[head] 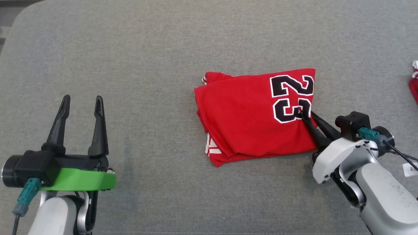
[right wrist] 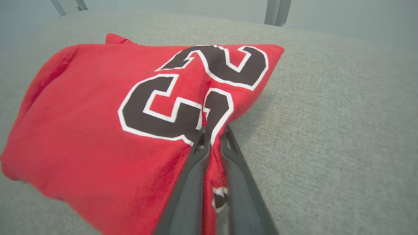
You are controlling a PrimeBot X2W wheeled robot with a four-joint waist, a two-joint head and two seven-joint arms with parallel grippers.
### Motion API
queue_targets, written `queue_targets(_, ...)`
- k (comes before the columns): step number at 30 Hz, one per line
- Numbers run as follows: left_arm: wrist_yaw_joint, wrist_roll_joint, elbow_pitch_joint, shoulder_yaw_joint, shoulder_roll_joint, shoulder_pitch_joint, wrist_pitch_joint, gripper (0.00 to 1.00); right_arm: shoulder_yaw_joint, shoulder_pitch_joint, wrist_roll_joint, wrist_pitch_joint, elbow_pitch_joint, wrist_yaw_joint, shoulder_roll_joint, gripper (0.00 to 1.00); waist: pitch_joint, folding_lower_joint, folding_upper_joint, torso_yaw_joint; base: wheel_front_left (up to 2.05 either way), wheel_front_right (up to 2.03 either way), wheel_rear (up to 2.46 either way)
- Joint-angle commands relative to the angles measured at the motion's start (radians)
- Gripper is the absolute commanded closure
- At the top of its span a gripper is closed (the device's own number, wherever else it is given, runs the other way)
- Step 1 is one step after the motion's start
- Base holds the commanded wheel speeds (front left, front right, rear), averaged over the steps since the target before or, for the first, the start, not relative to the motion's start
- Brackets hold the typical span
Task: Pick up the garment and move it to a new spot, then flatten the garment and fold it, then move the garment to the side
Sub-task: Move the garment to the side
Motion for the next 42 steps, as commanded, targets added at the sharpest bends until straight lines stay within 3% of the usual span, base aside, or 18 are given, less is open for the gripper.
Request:
queue_targets(1,0.003,0.008,-0.008,0.005,0.012,0.004,0.004,0.0,-0.008,0.01,-0.011,0.005,-0.016,-0.002,-0.016,1.0,0.011,0.0,-0.0001,-0.089,0.0,0.0,0.0)
queue_targets(8,0.009,0.024,-0.068,0.006,0.048,-0.014,0.043,0.0,-0.099,0.086,-0.043,0.034,-0.131,-0.002,-0.067,1.0,0.046,0.0,-0.0001,-0.235,0.0,0.0,0.0)
queue_targets(12,0.01,0.032,-0.103,0.006,0.069,-0.02,0.07,0.0,-0.137,0.108,-0.054,0.04,-0.174,-0.002,-0.062,1.0,0.075,0.0,-0.0001,-0.304,0.0,0.0,0.0)
queue_targets(16,0.007,0.037,-0.138,0.007,0.097,-0.034,0.101,0.0,-0.127,0.065,-0.062,0.029,-0.197,-0.002,-0.06,1.0,0.115,0.0,-0.0001,-0.361,0.0,0.0,0.0)
queue_targets(21,0.003,0.052,-0.198,0.005,0.132,-0.057,0.149,0.0,-0.123,-0.032,-0.082,0.0,-0.197,-0.002,-0.116,1.0,0.185,0.0,-0.0001,-0.415,0.0,0.0,0.0)
queue_targets(32,-0.017,0.072,-0.278,0.004,0.187,-0.126,0.203,0.0,-0.255,-0.153,-0.074,-0.012,-0.193,-0.002,-0.365,1.0,0.317,0.0,-0.0001,-0.445,0.0,0.0,0.0)
queue_targets(36,-0.024,0.073,-0.286,-0.002,0.192,-0.145,0.207,0.0,-0.307,-0.19,-0.054,-0.035,-0.117,-0.002,-0.417,1.0,0.344,0.0,-0.0001,-0.426,0.0,0.0,0.0)
queue_targets(40,-0.024,0.074,-0.29,-0.009,0.194,-0.156,0.209,0.0,-0.339,-0.225,-0.044,-0.04,-0.025,-0.002,-0.421,1.0,0.364,0.0,-0.0001,-0.406,0.0,0.0,0.0)
queue_targets(41,-0.025,0.075,-0.29,-0.009,0.195,-0.161,0.209,0.0,-0.343,-0.238,-0.043,-0.046,0.007,-0.002,-0.417,0.94,0.37,0.0,-0.0001,-0.4,0.0,0.0,0.0)
queue_targets(42,-0.025,0.076,-0.289,-0.011,0.195,-0.164,0.209,0.0,-0.35,-0.253,-0.044,-0.055,0.035,-0.002,-0.41,0.61,0.376,0.0,-0.0001,-0.395,0.0,0.0,0.0)
